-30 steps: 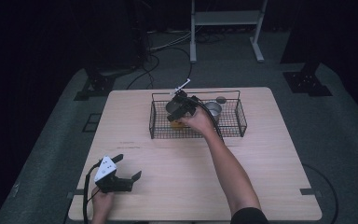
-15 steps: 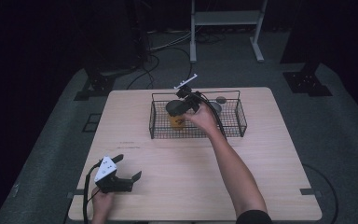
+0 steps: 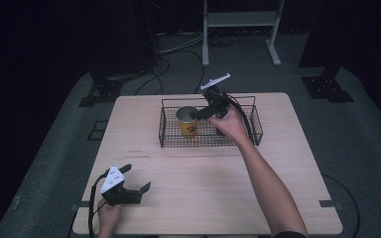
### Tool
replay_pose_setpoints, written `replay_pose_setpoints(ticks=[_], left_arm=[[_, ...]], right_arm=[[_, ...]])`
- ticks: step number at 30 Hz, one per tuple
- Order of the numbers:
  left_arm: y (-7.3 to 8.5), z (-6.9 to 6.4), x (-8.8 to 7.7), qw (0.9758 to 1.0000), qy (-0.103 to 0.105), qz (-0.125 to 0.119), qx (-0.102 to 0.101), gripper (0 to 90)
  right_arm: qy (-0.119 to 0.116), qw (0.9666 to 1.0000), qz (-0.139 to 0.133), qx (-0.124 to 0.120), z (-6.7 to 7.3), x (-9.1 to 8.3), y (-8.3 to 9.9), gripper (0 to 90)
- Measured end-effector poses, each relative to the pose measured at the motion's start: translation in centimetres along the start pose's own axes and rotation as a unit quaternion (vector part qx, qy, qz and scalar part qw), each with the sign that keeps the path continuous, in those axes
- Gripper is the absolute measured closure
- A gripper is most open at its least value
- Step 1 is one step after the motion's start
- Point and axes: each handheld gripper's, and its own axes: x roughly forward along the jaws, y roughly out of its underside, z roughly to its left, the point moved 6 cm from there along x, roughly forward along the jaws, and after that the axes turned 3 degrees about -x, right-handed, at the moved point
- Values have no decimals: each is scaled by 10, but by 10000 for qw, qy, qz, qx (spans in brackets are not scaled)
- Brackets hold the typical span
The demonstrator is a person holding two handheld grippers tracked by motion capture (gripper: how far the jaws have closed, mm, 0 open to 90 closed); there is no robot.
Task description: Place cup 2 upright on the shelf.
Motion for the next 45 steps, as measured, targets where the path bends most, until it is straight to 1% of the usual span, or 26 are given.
replay_pose_setpoints(ticks=[4, 8, 11, 13, 18, 26, 34, 36, 40, 45], left_arm=[[0, 0, 0, 10000, -8, 20, 32, 0], [0, 0, 0, 10000, -8, 17, 9, 0], [0, 0, 0, 10000, -5, 13, 24, 0], [0, 0, 0, 10000, -16, 28, 27, 0], [0, 0, 0, 10000, -19, 21, 35, 0], [0, 0, 0, 10000, -24, 22, 46, 0], [0, 0, 1, 10000, -28, 40, 59, 0], [0, 0, 1, 10000, -31, 41, 61, 0], [0, -1, 1, 10000, -34, 40, 61, 0], [0, -1, 1, 10000, -36, 43, 61, 0]], right_arm=[[10, 10000, -40, 52, -6, -15, 6, 9], [46, 9999, -62, 65, -11, -26, 11, 9], [75, 9999, -49, 107, -14, -33, 16, 9], [101, 9999, -53, 78, -16, -38, 19, 9], [114, 9998, -98, 102, -19, -49, 25, 9], [182, 9997, -71, 122, -24, -66, 38, 13], [212, 9996, -52, 171, -28, -76, 54, 13], [253, 9995, -53, 179, -28, -78, 58, 13], [226, 9995, -90, 201, -28, -82, 67, 13], [226, 9994, -46, 252, -29, -86, 78, 13]])
